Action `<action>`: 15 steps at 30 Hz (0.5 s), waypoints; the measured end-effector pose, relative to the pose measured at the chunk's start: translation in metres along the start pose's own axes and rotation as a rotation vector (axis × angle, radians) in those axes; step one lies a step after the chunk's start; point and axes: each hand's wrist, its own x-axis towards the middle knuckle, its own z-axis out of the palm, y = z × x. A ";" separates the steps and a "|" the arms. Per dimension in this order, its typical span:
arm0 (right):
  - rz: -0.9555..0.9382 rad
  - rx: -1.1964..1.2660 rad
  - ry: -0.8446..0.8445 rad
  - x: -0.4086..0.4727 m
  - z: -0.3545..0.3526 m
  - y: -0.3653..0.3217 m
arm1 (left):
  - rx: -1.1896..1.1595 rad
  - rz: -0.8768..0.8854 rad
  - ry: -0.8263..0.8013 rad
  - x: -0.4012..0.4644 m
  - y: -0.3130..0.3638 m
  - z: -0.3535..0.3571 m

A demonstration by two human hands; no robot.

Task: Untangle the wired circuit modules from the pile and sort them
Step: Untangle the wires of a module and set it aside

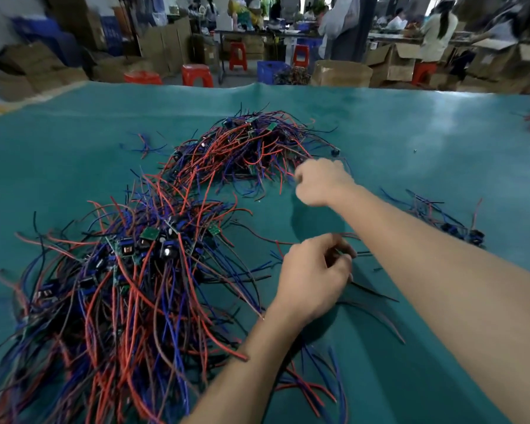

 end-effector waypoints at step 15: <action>0.161 0.763 0.306 -0.034 -0.005 0.080 | -0.063 -0.013 0.055 0.003 -0.004 0.001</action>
